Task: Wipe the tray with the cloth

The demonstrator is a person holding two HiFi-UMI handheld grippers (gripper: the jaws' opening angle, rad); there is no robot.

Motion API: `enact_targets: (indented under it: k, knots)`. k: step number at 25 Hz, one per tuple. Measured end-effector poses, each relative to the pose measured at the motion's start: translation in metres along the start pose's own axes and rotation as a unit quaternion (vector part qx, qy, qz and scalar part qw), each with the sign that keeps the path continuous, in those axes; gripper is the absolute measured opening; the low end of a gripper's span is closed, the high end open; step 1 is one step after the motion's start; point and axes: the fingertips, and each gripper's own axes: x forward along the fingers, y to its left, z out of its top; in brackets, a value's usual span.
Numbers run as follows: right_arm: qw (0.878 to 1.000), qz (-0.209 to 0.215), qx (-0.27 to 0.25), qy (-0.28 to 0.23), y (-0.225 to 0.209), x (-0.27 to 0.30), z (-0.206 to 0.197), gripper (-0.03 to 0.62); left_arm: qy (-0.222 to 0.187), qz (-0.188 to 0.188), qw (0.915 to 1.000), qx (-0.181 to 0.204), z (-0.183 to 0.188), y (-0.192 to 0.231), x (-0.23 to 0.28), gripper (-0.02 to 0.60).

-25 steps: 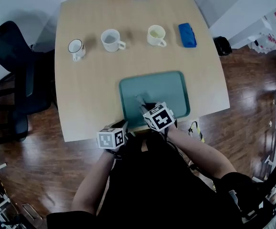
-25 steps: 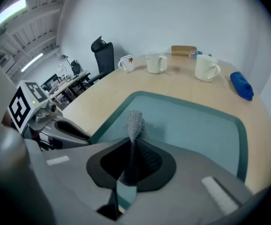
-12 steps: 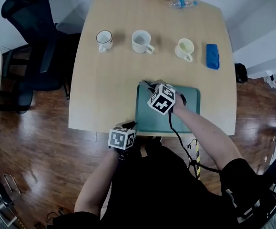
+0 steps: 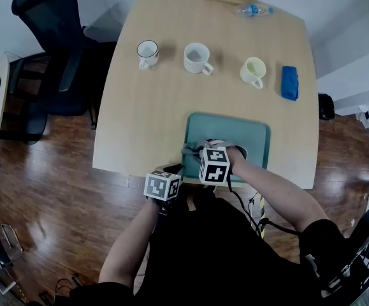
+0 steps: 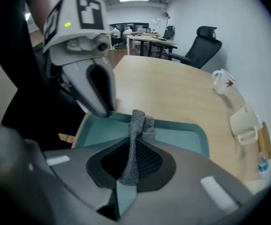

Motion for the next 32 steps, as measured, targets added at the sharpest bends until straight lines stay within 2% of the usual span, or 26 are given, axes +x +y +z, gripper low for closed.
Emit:
enact_targets:
  k: [2,5,8,11,16,20,23,26,28,32]
  knots:
    - [0.999,0.032,-0.017,-0.006,0.033,-0.001,0.002,0.028,0.000,0.004,1.0000,0.000,0.001,0.002,-0.001,0.043]
    - [0.997,0.080,-0.007,-0.021,0.077,0.000,0.004,0.028,-0.002,0.005,1.0000,-0.006,-0.001,0.003,-0.001,0.043]
    - [0.996,0.077,0.013,-0.033,0.083,0.000,0.005,0.025,-0.003,0.006,0.9999,-0.014,-0.003,0.003,-0.001,0.043]
    - [0.998,0.040,0.035,-0.040,0.056,-0.007,-0.001,0.025,0.001,0.012,0.9999,-0.007,-0.003,0.000,-0.001,0.043]
    - [0.991,-0.056,0.115,-0.030,-0.041,-0.025,-0.032,0.025,0.002,0.018,0.9998,-0.002,-0.002,0.000,-0.001,0.043]
    - [0.987,-0.106,0.121,0.002,-0.101,-0.033,-0.059,0.025,-0.001,0.021,0.9998,0.002,0.000,-0.002,-0.003,0.043]
    - [0.986,-0.114,0.121,0.024,-0.120,-0.026,-0.072,0.025,0.000,0.022,0.9997,-0.003,-0.002,-0.001,-0.001,0.043]
    - [0.983,-0.119,0.137,0.021,-0.121,-0.023,-0.072,0.025,-0.001,0.024,0.9997,-0.006,-0.002,0.001,0.000,0.041]
    - [0.983,-0.116,0.144,0.016,-0.112,-0.021,-0.069,0.025,-0.001,0.024,0.9997,-0.010,-0.002,0.002,-0.001,0.041]
    - [0.985,-0.077,0.153,-0.007,-0.074,-0.020,-0.052,0.025,0.002,0.019,0.9997,-0.014,-0.003,0.002,-0.002,0.041]
